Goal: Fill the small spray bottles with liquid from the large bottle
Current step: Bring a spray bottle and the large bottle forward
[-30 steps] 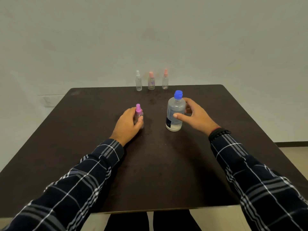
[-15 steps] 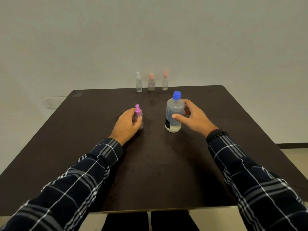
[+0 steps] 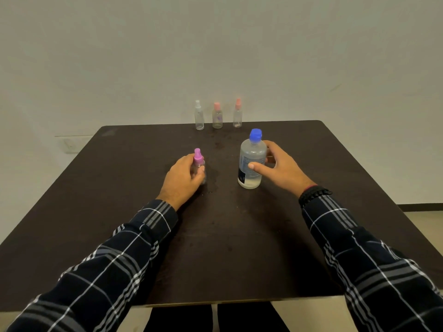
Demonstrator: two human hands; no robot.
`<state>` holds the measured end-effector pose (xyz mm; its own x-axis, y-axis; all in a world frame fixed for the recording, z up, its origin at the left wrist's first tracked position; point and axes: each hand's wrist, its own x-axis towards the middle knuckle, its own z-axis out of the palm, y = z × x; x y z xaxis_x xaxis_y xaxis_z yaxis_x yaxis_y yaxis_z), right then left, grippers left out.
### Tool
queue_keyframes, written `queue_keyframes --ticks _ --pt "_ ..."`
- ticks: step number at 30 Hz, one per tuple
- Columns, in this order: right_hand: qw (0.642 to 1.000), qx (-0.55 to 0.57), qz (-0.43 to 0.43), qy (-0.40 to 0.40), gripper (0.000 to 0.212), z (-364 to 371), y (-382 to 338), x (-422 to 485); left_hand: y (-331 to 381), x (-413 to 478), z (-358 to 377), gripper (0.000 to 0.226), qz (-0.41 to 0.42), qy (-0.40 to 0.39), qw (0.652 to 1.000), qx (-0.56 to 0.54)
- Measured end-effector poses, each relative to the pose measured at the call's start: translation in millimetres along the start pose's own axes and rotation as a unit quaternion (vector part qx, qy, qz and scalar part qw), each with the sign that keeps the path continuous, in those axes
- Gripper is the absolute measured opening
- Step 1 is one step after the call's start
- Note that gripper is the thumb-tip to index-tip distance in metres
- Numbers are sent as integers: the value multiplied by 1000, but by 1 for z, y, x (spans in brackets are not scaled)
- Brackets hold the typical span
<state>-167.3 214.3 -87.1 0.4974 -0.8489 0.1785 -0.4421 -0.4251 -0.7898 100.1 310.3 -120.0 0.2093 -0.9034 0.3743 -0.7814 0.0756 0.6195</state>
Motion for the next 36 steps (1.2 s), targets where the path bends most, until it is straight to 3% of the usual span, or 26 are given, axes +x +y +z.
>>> queue_keyframes --ticks 13,36 --pt "1000 0 13 -10 60 4 -14 -17 11 -12 -9 21 -4 -33 999 14" --pt "1000 9 9 8 61 8 -14 -28 10 -21 -4 21 -3 -13 1000 10"
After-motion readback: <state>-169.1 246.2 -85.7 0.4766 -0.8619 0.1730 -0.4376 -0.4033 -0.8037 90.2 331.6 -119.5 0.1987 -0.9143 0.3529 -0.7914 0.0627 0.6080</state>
